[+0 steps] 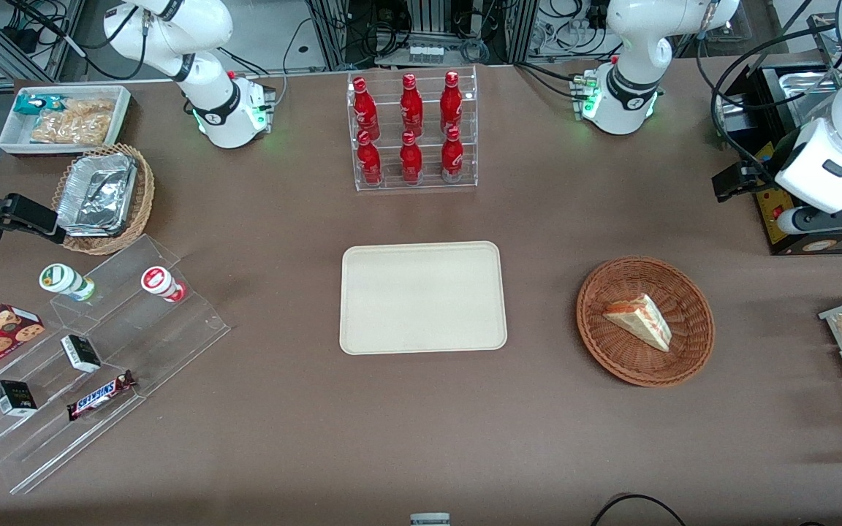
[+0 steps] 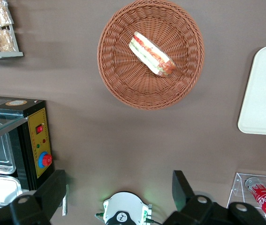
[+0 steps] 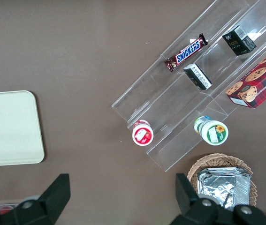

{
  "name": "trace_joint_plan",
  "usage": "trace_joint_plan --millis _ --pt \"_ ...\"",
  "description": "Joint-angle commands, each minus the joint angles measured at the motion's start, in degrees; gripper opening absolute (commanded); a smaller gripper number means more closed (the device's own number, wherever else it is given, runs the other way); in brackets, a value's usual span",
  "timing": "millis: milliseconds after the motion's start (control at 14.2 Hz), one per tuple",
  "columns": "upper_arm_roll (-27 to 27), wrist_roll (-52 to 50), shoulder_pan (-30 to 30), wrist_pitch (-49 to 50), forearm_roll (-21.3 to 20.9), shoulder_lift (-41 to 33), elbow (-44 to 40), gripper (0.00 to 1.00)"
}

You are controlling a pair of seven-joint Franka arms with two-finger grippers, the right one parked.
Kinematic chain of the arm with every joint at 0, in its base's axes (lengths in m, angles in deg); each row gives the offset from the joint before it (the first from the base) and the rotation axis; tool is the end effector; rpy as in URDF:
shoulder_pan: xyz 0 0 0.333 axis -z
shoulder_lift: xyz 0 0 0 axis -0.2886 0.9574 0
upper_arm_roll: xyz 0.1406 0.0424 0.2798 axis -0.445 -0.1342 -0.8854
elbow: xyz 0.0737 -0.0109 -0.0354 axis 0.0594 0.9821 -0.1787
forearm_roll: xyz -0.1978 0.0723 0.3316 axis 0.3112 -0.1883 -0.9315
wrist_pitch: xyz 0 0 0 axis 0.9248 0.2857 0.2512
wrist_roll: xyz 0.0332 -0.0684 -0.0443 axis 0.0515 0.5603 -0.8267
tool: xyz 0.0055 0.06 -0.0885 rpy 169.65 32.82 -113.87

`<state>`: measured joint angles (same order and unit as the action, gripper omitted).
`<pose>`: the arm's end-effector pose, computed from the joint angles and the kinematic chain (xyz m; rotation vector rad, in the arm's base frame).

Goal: Place sandwich from basket to tray
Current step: 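Move the left gripper down over the wrapped sandwich in the wicker basket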

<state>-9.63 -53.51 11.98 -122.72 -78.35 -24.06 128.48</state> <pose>0.5427 -0.0620 0.6208 -3.0160 -0.1044 0.2870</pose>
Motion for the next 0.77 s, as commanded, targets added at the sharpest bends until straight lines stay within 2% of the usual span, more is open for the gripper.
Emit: trace_joint_plan --millis 0,352,703 --pt "0.2 0.5 -0.5 -2.2 0.6 0.5 -0.2 1.00" --pt "0.1 0.5 -0.8 -5.6 0.0 3.9 -0.2 1.00" --pt "-0.1 0.2 -1.8 -8.0 -0.2 11.2 0.4 1.00"
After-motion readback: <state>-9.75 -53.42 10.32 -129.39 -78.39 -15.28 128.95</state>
